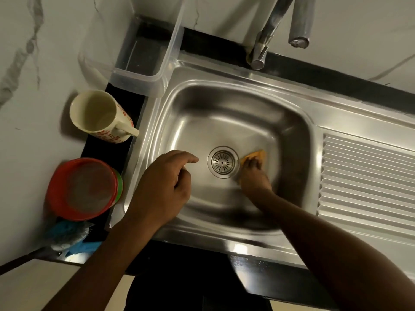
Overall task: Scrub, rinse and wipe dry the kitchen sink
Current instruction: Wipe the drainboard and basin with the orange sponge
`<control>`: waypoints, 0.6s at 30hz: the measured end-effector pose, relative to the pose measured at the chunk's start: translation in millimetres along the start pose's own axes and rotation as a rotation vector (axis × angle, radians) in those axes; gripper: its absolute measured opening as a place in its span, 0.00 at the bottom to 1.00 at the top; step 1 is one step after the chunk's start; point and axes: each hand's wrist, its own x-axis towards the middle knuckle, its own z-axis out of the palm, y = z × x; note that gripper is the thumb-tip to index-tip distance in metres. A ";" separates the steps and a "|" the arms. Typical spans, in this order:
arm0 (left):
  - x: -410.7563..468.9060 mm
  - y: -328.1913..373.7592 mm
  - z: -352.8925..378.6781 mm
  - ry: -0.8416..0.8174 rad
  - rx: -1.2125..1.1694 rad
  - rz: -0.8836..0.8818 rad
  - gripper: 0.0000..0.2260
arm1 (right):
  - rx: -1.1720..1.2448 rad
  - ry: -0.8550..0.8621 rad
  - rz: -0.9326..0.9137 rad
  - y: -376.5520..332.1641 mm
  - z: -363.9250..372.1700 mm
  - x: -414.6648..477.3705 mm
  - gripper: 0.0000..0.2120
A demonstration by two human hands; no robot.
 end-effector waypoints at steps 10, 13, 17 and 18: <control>13.4 12.5 0.7 0.008 0.026 0.022 0.18 | 0.280 -0.063 -0.349 -88.9 -37.0 -38.5 0.10; 15.1 14.9 3.2 0.005 0.039 0.017 0.18 | 0.402 -0.139 -0.404 -101.2 -38.5 -39.0 0.10; 15.9 18.4 8.5 -0.008 0.050 0.024 0.15 | 0.537 -0.389 -0.456 -108.7 -45.0 -47.3 0.14; 15.9 19.8 9.9 -0.009 0.054 0.024 0.16 | 0.545 -0.452 -0.452 -107.0 -45.9 -48.5 0.16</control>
